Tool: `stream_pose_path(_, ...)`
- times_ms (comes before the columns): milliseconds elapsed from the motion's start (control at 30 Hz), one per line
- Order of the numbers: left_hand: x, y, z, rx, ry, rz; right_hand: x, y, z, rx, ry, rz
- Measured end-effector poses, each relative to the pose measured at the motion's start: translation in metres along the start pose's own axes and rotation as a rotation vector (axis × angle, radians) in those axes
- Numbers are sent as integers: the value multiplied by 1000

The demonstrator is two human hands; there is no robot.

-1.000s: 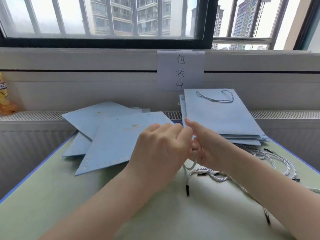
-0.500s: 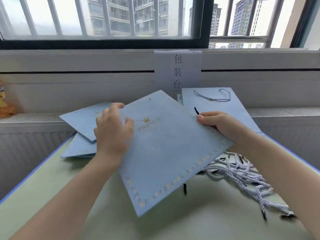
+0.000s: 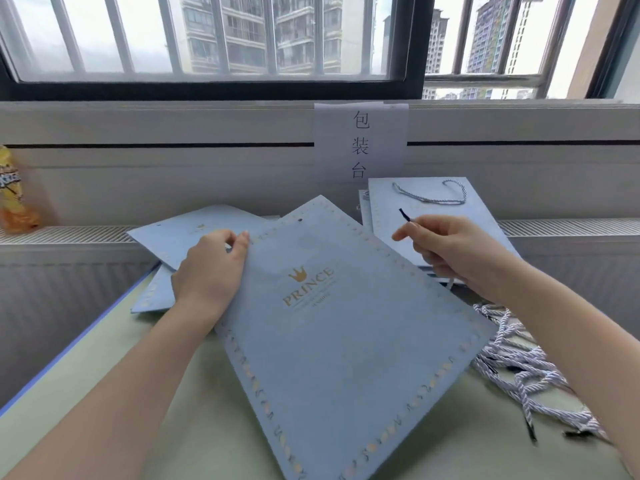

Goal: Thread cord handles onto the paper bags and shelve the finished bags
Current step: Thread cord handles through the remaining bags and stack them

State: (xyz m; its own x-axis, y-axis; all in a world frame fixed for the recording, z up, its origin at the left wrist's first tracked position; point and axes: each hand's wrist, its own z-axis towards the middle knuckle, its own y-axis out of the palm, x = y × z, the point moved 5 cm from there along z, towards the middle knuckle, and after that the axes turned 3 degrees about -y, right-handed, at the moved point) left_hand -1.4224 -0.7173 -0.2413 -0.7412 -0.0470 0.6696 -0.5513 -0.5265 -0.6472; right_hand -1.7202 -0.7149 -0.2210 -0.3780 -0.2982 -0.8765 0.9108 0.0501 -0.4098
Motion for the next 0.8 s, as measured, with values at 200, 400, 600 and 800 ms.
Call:
stream_pose_path(200, 20, 16, -18, -151, 126, 120, -22, -9, -1, 82, -151, 381)
stream_pose_path(400, 27, 25, -30, -299, 150, 562, -22, 21, -8, 7, -210, 27)
stream_pose_path(600, 44, 33, -48, -267, 303, 612, -1, 61, -12, -102, -236, -453)
stream_pose_path(800, 51, 50, -63, -409, 330, 303, 3, 75, -14, -78, -383, -749)
